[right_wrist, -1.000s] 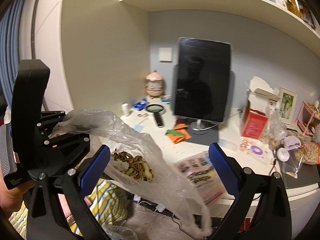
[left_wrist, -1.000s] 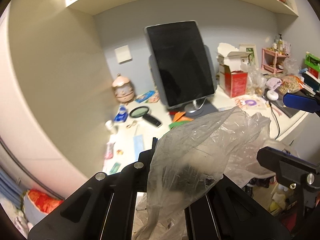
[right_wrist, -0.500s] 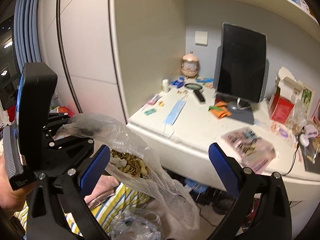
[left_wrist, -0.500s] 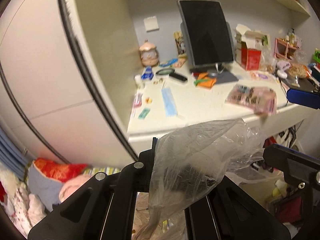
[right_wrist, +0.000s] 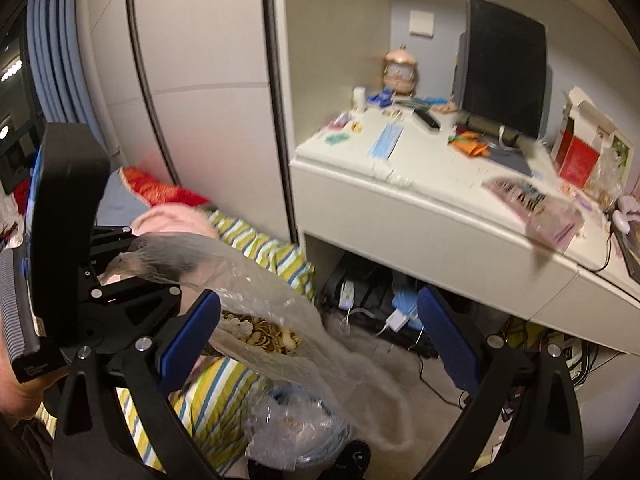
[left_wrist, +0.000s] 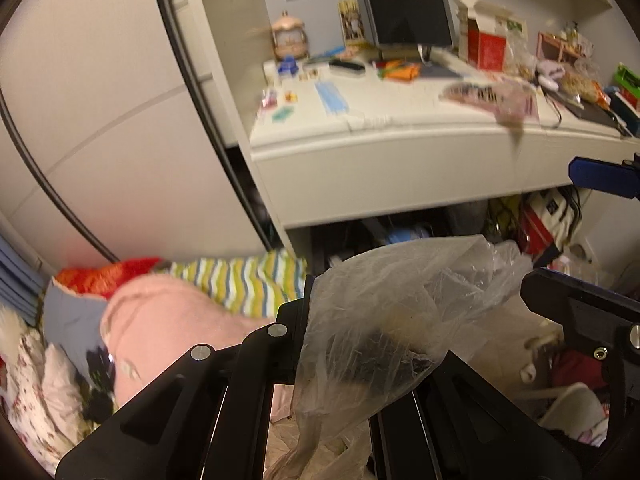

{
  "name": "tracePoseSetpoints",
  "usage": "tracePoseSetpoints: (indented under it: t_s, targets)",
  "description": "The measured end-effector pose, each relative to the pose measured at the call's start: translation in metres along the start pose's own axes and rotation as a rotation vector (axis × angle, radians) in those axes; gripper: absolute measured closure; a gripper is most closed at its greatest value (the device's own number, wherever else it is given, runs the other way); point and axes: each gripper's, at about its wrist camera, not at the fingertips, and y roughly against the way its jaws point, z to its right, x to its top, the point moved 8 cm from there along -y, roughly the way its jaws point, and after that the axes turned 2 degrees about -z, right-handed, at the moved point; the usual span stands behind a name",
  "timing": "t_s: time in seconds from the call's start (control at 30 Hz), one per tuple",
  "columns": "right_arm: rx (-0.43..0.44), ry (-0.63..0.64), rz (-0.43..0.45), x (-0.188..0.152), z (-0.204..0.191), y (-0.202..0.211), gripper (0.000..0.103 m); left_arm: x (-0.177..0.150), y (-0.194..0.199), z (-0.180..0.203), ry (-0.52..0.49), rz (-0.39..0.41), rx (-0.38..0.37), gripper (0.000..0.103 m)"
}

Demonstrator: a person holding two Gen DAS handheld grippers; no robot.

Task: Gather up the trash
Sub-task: 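Carry the clear plastic bag with the left tool down into the wastebasket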

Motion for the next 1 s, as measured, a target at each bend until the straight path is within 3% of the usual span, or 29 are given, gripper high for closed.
tracePoseSetpoints:
  t_s: [0.5,1.0]
  targets:
    - [0.026,0.114,-0.151,-0.080,-0.004,-0.065,0.007,-0.126,-0.081,0.038,0.026,-0.209,-0.035,0.101]
    - [0.074,0.162,-0.331,-0.187,0.003,-0.175,0.007,-0.236,-0.198,0.081,0.100,-0.392,-0.096,0.101]
